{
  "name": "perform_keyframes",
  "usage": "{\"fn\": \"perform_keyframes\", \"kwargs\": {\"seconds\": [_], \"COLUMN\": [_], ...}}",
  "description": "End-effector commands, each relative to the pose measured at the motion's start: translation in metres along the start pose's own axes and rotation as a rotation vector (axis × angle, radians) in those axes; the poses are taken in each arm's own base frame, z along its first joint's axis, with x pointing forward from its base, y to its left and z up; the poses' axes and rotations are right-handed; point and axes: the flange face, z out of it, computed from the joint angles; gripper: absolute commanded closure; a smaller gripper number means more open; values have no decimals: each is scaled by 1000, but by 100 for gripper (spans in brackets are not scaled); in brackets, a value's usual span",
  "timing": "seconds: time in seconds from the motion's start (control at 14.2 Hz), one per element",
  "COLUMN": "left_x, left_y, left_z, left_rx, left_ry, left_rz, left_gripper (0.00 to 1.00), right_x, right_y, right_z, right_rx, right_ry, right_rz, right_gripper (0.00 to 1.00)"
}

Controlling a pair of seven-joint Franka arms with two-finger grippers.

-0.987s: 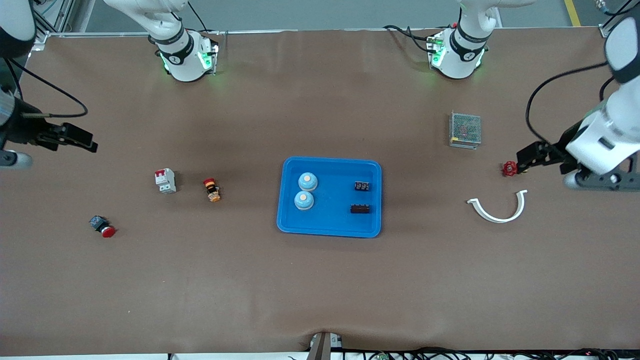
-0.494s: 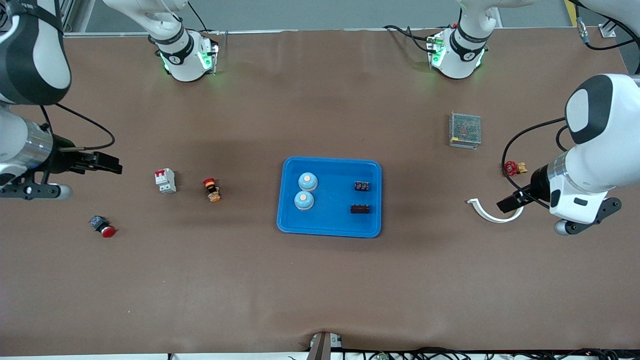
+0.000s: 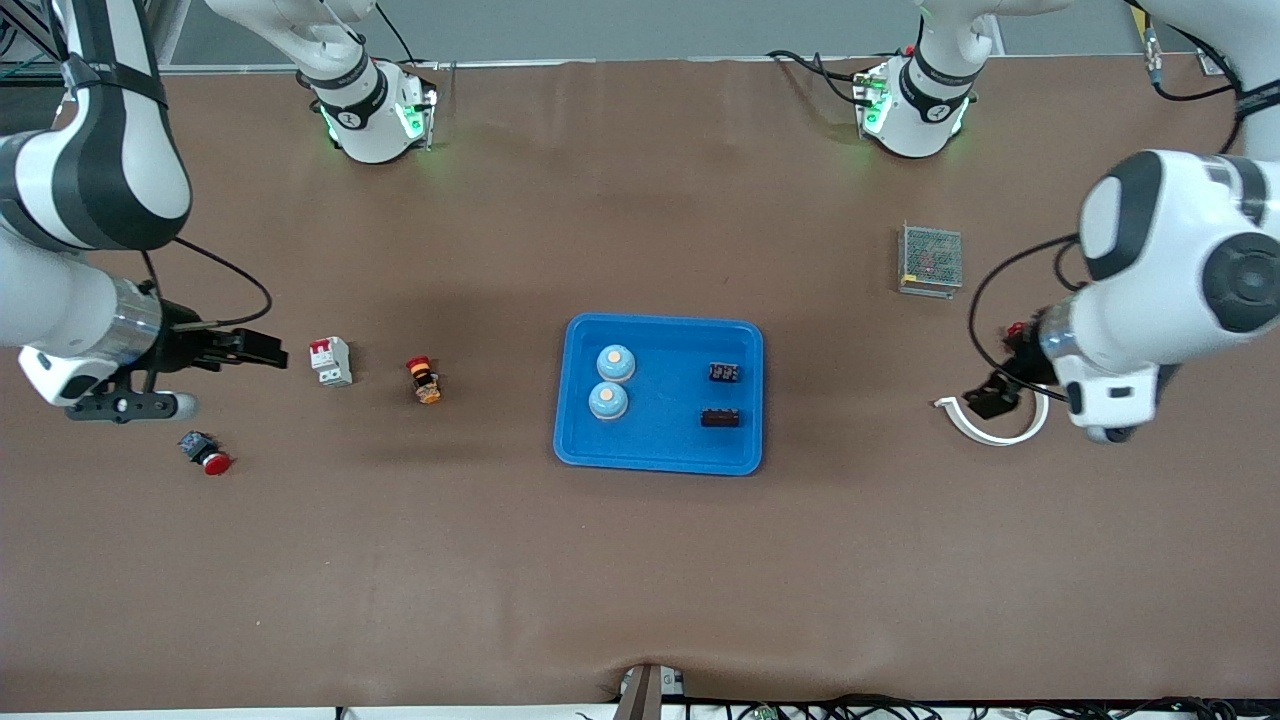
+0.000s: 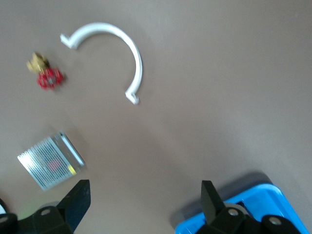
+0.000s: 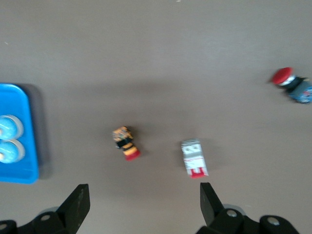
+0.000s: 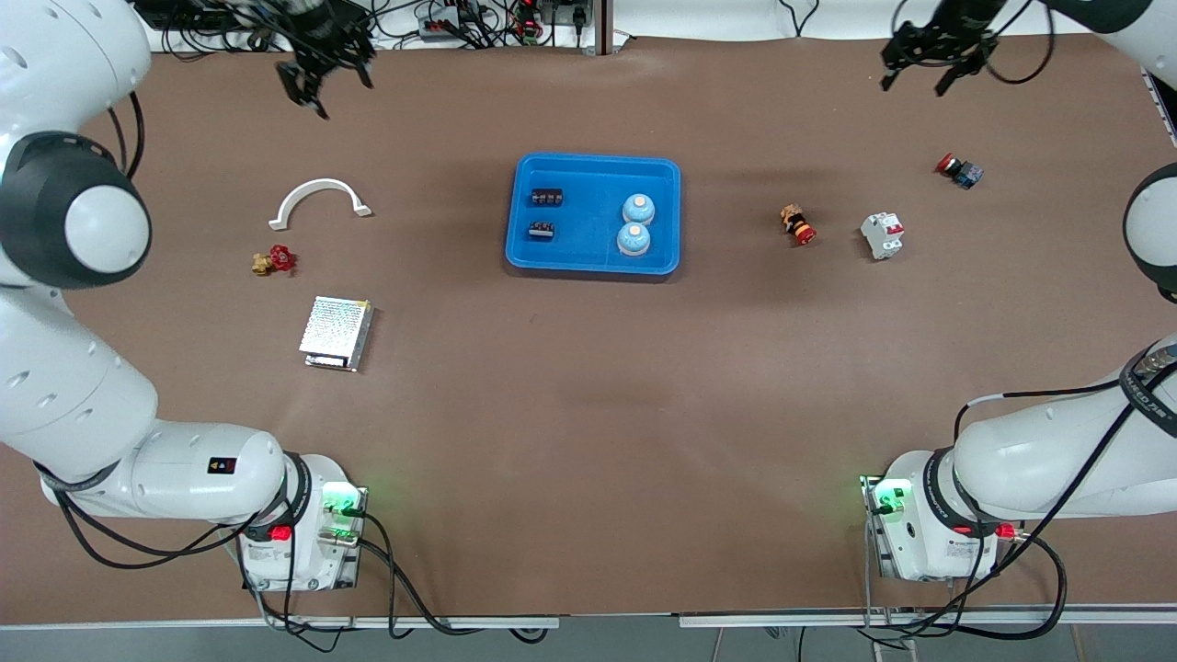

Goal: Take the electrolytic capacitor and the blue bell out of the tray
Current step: 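Move the left gripper and the right gripper toward the blue tray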

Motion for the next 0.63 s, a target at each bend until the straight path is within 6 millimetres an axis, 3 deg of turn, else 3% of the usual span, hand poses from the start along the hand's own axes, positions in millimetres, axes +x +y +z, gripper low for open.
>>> {"fn": "perform_keyframes", "kwargs": {"seconds": [0.0, 0.28, 0.56], "left_x": [-64, -139, -191], "left_y": [-37, -54, -50], "left_z": [10, 50, 101], "left_rx": [-61, -75, -167], "left_ry": [5, -16, -11], "left_rz": [-133, -270, -405], "left_gripper": [0, 0, 0], "right_x": [2, -2, 1], "right_y": [-60, -162, -231], "right_z": [19, 66, 115], "right_rx": [17, 12, 28], "right_ry": [26, 64, 91], "right_rz": [60, 168, 216], "right_gripper": [0, 0, 0]}}
